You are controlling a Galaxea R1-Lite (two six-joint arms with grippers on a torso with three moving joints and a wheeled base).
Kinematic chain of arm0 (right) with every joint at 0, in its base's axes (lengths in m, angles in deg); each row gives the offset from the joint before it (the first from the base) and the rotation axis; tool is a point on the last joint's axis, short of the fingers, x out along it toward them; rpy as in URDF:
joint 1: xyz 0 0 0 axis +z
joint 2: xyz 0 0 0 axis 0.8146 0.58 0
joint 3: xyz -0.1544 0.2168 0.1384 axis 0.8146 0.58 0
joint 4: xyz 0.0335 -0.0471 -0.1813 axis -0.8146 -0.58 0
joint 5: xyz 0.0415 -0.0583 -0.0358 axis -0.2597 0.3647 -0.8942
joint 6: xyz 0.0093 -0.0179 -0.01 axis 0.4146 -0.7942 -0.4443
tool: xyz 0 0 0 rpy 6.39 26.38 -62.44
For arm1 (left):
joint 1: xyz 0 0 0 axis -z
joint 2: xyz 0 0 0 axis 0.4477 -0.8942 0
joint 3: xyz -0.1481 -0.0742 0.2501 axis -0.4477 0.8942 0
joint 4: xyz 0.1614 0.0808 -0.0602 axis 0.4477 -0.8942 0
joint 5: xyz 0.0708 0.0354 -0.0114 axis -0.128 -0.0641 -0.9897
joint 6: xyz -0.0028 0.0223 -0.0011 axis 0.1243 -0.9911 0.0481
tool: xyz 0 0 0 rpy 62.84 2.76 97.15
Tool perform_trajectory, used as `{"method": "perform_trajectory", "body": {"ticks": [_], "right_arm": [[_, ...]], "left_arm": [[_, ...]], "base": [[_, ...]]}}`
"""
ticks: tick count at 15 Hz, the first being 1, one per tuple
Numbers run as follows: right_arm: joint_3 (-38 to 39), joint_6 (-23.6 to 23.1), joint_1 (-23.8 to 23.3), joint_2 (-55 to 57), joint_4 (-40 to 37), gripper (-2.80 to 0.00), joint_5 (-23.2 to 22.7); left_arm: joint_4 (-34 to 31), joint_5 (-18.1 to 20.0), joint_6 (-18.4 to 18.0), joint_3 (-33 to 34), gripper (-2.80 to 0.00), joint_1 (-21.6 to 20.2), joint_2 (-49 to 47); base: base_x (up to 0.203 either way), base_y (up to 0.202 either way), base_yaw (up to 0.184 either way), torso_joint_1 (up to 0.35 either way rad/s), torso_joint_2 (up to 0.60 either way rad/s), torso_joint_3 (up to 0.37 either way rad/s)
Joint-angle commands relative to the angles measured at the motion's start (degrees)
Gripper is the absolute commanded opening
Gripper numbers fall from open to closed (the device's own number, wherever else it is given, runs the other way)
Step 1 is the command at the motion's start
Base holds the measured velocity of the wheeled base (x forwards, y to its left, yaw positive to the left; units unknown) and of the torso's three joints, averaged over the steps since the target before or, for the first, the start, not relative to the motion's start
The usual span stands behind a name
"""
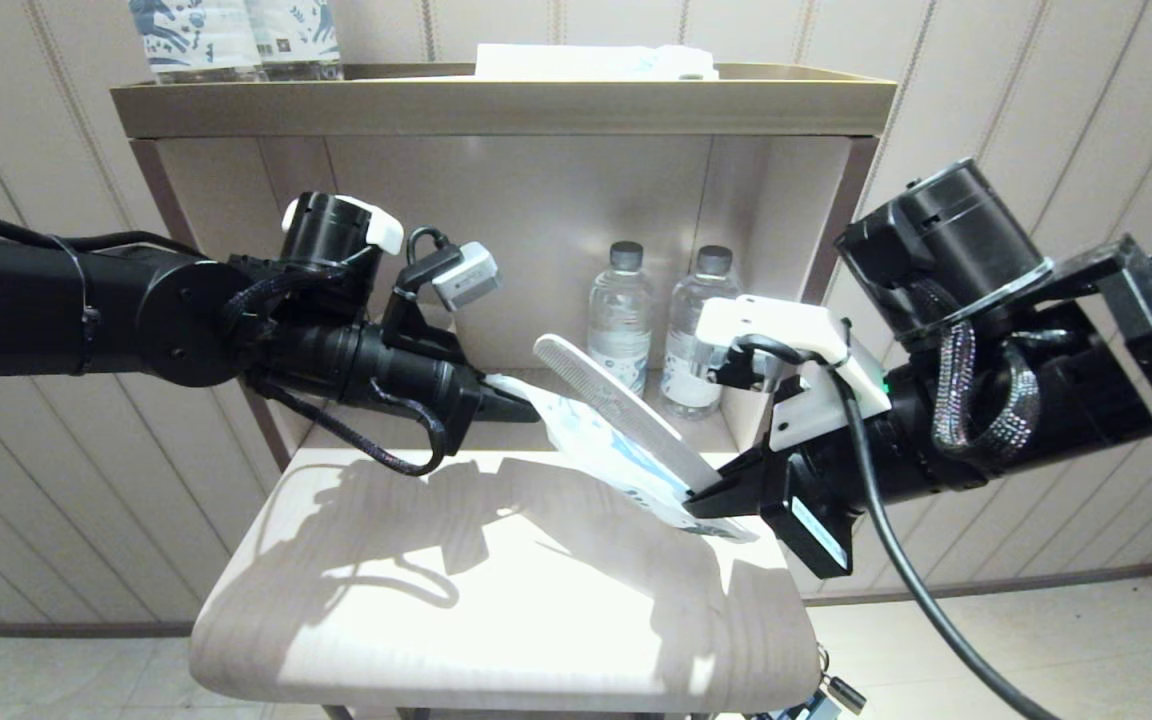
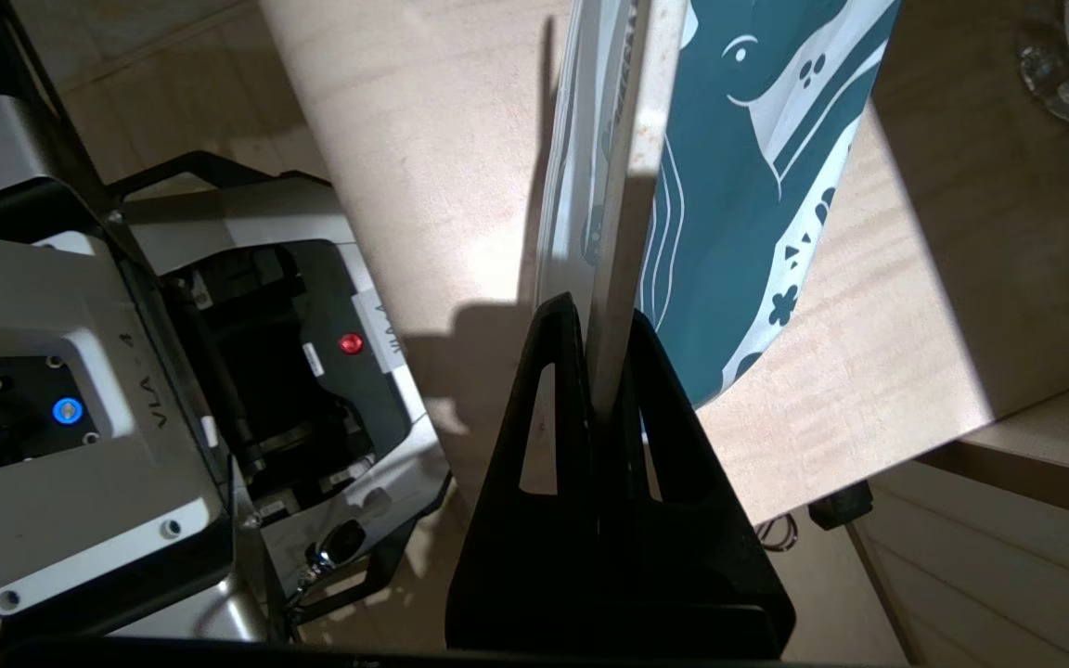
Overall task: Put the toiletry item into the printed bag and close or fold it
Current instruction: Place the comb into the storage bag
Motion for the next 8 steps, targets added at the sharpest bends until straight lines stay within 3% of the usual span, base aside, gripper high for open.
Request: {"method": "perform_trajectory", "body": {"ticks": [1,8], "right_arm": [[0.4,-0.6,-0.02,0.38,-0.15,-2.8,0.68],[-0.34,-0.69,0.03,2.02,0.04,-2.8,1.55]], "left_arm": [[0.01,0.25,0.49,-0.3,-2.8,-0.02,0.04],[0.03,-0.19,2.6,-0.52,-2.8,0.49,0.13]], "base": [[0.0,0.0,0.0,0.0,0.0,0.0],[0.0,0.0,0.0,0.0,0.0,0.0]]}}
